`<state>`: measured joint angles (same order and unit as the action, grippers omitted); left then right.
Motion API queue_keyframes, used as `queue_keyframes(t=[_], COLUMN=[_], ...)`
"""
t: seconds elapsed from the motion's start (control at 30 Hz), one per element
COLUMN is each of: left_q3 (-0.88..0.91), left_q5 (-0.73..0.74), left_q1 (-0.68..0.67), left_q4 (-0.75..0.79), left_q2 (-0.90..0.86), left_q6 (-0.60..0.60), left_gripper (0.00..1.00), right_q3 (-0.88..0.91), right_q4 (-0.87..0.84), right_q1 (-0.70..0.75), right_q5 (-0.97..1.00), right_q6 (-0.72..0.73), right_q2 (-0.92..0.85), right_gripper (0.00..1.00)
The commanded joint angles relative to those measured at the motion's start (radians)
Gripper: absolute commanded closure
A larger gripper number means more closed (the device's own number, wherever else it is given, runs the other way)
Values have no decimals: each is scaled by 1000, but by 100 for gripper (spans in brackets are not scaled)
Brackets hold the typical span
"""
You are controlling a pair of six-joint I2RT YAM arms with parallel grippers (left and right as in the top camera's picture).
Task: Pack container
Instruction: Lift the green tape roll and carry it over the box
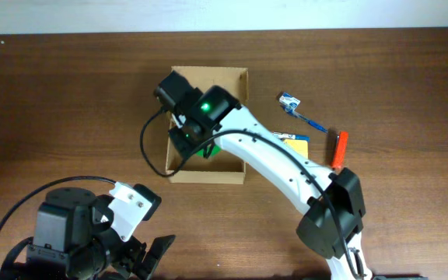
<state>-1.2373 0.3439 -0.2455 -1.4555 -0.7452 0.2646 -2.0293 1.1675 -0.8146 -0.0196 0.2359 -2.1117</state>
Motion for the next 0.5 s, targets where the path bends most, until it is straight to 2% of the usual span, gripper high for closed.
queue_keyframes(t=[0.0, 0.47], left_q3=[-11, -11], left_q5=[18, 18], left_q1=[0, 0], left_q4=[0, 0], left_q2=[1, 1], left_q6=[-10, -10], left_gripper=[0, 0], right_q3=[35, 140], right_q4=[-19, -146], right_q1=[-16, -72], right_q5=[-8, -32], right_q6=[8, 4], right_q2=[-5, -6], right_gripper=[96, 96])
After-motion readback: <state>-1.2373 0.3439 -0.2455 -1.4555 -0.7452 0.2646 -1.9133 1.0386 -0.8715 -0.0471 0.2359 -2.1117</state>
